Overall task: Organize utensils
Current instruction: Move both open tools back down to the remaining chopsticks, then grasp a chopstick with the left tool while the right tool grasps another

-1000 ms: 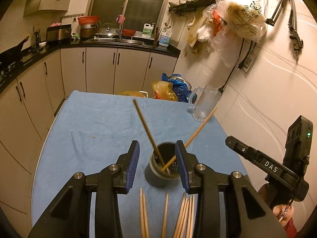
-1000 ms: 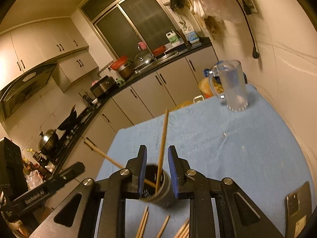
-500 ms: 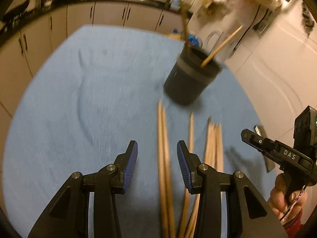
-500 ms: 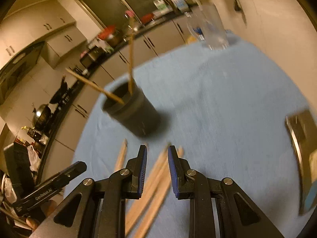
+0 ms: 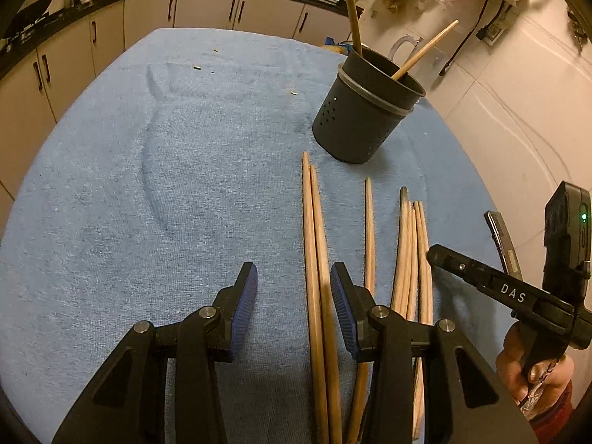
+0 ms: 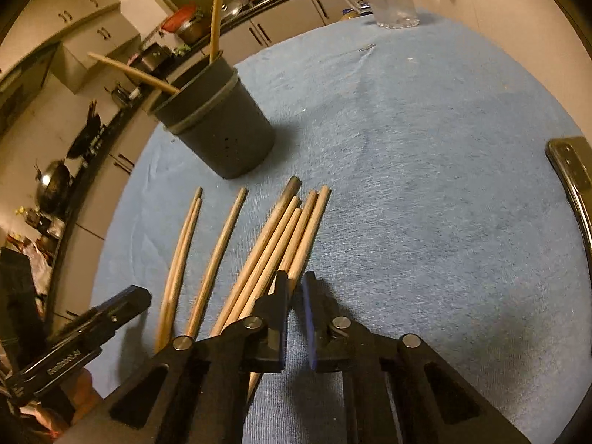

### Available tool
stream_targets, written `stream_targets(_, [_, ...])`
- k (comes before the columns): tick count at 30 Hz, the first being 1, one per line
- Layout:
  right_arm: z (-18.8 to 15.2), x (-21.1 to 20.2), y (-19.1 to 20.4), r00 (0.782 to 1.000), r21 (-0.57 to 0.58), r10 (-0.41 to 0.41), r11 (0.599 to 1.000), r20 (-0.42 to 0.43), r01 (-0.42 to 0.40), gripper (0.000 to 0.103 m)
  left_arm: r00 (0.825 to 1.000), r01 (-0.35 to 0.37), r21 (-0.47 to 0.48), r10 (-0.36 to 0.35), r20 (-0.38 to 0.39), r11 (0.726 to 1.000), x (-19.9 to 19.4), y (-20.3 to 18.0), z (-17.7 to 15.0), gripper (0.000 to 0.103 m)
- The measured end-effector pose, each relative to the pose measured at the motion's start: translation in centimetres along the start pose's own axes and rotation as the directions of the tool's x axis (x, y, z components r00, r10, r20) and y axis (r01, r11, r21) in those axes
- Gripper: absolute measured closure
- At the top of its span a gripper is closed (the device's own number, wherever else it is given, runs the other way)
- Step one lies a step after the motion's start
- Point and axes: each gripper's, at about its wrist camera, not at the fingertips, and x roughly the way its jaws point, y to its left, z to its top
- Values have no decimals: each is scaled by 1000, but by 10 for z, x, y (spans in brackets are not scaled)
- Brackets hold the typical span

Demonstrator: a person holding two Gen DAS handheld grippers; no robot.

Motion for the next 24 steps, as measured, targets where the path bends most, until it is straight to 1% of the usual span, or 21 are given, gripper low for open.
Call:
stream_targets(5, [5, 4, 12, 997, -49, -72, 996, -10, 71, 95, 1000, 2, -5, -2, -5, 1000, 2, 2, 1, 64])
stream_targets(10, [13, 8, 20, 986, -84, -160, 984, -40, 156, 95, 1000, 1, -9, -1, -14, 1000, 3, 5, 2, 64])
stream_targets(11, [14, 9, 22, 984, -89, -170, 982, -44, 166, 94, 1000, 2, -10, -2, -17, 1000, 4, 6, 2, 63])
stream_targets(14, [18, 13, 24, 975, -95, -218, 972, -45, 213, 83, 1000, 2, -9, -3, -31, 1000, 5, 6, 4, 64])
stream_targets(15, [21, 15, 23, 969, -91, -240, 968, -50, 235, 82, 1000, -2, -6, 2, -32, 1000, 6, 6, 5, 64])
stream_targets(18, [25, 20, 28, 964, -126, -260, 960, -57, 252, 82, 999, -8, 1, 8, -34, 1000, 5, 5, 6, 64])
stream_targets(20, [25, 20, 30, 967, -147, -247, 961, -63, 236, 82, 999, -11, 3, 11, -39, 1000, 4, 5, 7, 63])
stream_targets(24, [19, 16, 25, 975, -165, -207, 968, -84, 191, 92, 997, -4, 24, 6, -78, 1000, 11, -1, 13, 64])
